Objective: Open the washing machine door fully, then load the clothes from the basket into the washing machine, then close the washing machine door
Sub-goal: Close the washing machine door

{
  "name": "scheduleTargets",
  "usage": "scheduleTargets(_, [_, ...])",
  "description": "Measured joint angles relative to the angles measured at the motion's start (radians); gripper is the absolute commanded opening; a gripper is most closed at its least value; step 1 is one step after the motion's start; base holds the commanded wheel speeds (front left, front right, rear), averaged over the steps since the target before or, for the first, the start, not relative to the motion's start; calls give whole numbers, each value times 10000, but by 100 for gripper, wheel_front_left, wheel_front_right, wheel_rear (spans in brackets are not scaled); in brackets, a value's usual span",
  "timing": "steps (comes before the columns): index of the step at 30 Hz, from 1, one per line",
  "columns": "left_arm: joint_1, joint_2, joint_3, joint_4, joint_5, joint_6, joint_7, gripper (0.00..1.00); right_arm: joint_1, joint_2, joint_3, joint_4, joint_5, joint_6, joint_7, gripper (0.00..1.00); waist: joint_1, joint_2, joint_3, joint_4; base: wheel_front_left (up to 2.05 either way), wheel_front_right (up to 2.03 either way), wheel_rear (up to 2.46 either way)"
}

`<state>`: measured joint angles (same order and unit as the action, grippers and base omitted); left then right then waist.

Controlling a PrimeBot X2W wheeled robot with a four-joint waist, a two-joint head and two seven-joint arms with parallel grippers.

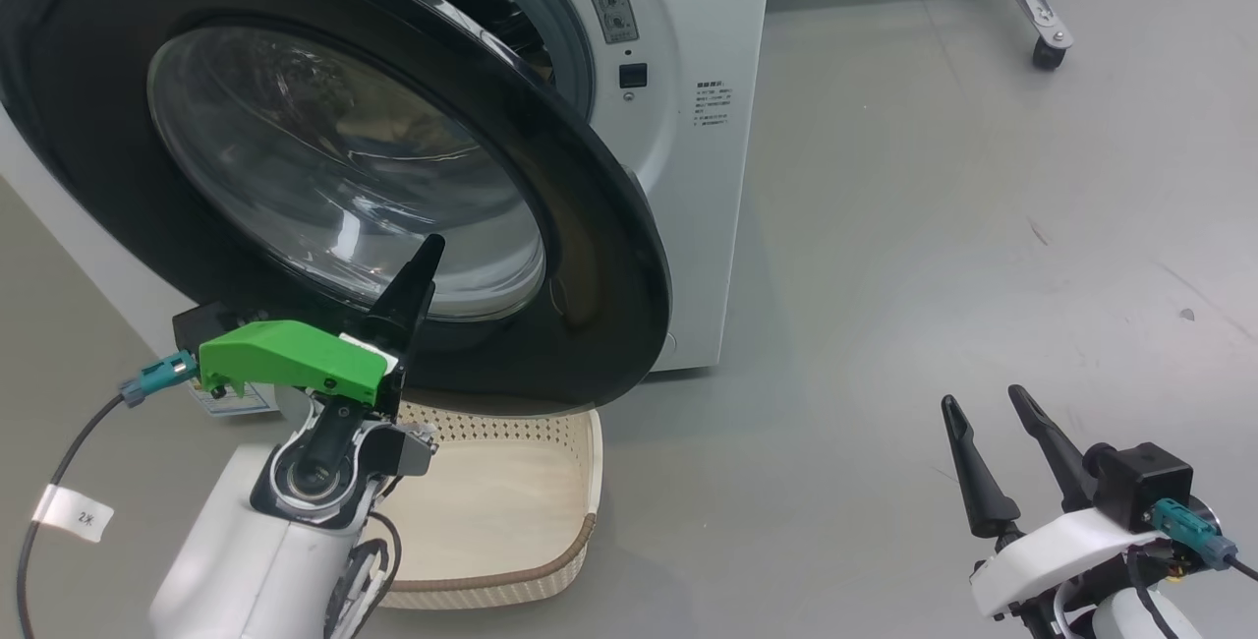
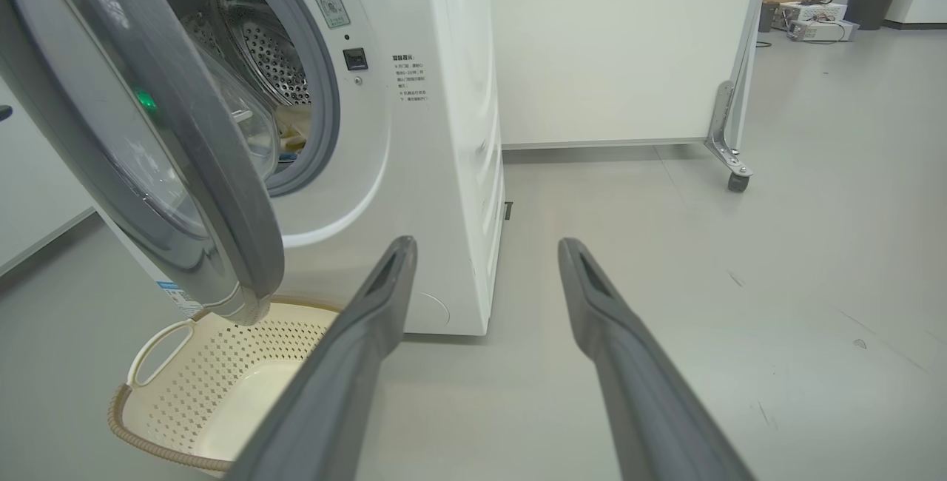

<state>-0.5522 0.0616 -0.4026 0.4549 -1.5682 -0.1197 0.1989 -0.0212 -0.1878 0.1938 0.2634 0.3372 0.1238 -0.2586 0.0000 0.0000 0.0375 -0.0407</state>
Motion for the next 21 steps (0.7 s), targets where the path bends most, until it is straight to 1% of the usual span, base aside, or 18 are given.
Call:
scheduleTargets(2, [89, 119, -86, -8, 150, -2, -167, 100, 1, 2, -2, -2, -2, 0, 0, 100, 0, 0, -23, 69, 0, 0, 0])
scheduleTargets(6, [278, 339, -278, -52, 817, -8, -610, 100, 5, 23, 44, -6, -8, 0, 0, 100, 0, 0, -80, 188, 0, 0, 0])
scheduleTargets(9, [476, 685, -546, -107, 1538, -10, -989, 100, 6, 52, 75, -10, -12, 0, 0, 100, 0, 0, -112, 229, 0, 0, 0])
scheduleTargets(21, [961, 1503, -1649, 4, 4520, -15, -2995, 100, 24, 58, 10, -31, -13, 0, 0, 100, 0, 0, -110, 416, 0, 0, 0])
